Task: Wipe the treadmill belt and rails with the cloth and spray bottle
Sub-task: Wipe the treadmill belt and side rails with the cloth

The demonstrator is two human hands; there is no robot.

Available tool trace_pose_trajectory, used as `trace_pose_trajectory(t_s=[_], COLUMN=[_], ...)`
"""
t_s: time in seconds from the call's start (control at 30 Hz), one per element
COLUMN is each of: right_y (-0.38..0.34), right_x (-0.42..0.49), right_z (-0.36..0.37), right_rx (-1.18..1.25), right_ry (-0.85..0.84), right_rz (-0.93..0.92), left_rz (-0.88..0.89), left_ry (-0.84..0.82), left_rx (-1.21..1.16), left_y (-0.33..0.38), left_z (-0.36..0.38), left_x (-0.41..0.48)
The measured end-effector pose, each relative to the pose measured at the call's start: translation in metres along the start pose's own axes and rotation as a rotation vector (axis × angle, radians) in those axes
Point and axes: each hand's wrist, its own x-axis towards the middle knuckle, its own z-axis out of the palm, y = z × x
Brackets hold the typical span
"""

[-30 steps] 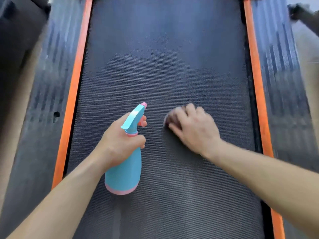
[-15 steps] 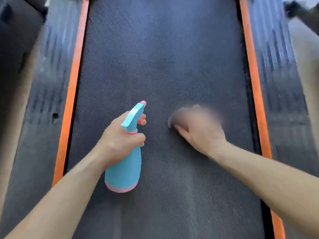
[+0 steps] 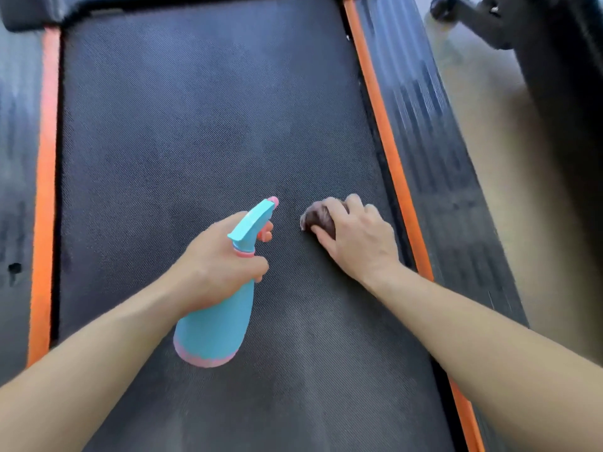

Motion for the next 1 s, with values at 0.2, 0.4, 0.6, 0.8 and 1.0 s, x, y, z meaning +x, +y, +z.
trace_pose_trajectory(t_s=[0.2,0.4,0.6,0.8,1.0], right_y=[0.04,0.035,0.04,0.042,0.044], right_x=[-0.099,-0.129,-0.142,-0.133,0.006], right_z=[0.001,-0.013,-0.014,-0.013,-0.006], right_rx=[0.005,-0.028,0.014,0.029,-0.163], right_ry=[-0.01,-0.014,-0.058,0.008,0.152], right_rz=[0.034,-0.006,-0.026,-0.057,0.061], left_rz=[0.041,0.115,0.086,0.076,0.054], left_ry=[-0.063,-0.173,-0.198,-0.256,-0.153], left_rx=[-0.013,0.132,0.179,0.162,0.108], left_y=[0.026,0.04,0.038,0.028,0.011], left_z=[0.031,0.062,0.076,0.07,0.048], left_x=[0.011,0.019,0.016,0.008,0.006])
